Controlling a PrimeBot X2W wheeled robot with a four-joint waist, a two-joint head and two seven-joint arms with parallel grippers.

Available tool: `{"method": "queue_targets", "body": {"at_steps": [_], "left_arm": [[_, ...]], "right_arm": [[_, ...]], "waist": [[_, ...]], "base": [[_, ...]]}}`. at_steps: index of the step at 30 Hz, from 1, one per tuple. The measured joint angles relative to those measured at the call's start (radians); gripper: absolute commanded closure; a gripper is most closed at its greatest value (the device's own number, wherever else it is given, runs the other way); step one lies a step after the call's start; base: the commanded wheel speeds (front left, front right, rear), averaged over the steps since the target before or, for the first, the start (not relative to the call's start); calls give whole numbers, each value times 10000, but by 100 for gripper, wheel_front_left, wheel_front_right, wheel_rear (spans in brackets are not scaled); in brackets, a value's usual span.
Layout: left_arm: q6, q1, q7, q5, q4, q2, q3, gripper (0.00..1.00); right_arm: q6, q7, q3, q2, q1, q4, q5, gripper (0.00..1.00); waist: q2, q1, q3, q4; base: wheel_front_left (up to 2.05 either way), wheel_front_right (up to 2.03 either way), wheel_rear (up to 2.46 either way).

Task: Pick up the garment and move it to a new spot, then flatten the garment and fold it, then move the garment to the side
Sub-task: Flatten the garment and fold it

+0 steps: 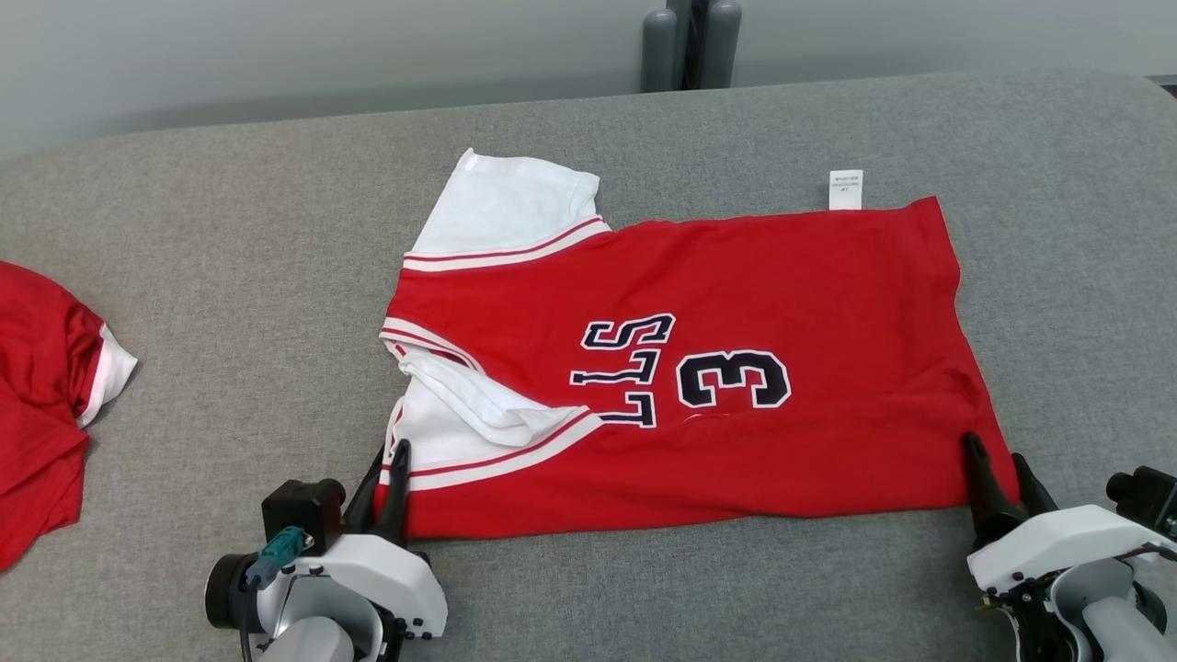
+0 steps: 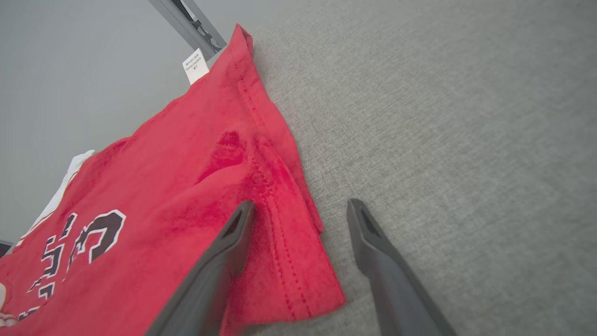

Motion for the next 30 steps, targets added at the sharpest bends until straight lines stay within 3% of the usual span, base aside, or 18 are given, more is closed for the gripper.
{"method": "queue_targets", "body": {"at_steps": [1, 2, 3, 17, 30], "left_arm": [[2, 1, 2, 0, 0, 0, -4, 100], [4, 5, 0, 0, 0, 0, -8, 100], [4, 9, 0, 0, 0, 0, -10, 100], [44, 387, 105, 8, -69, 222, -186, 100], [155, 1771, 857, -27, -1371, 1043, -550, 100]], "right_arm": [[0, -13, 98, -42, -22, 17, 100, 72], [0, -13, 201, -84, -42, 23, 198, 89], [0, -8, 291, -104, -58, 25, 328, 100], [2, -113, 1459, -947, 119, -362, 1170, 100], [4, 681, 1933, -1733, 1090, -1070, 1724, 100]], "waist": [[0, 0, 1, 4], [0, 0, -3, 4], [0, 0, -12, 2], [0, 0, -360, -118], [0, 0, -1069, -358]], "base": [[0, 0, 0], [0, 0, 0], [0, 0, 0], [0, 0, 0], [0, 0, 0]]}}
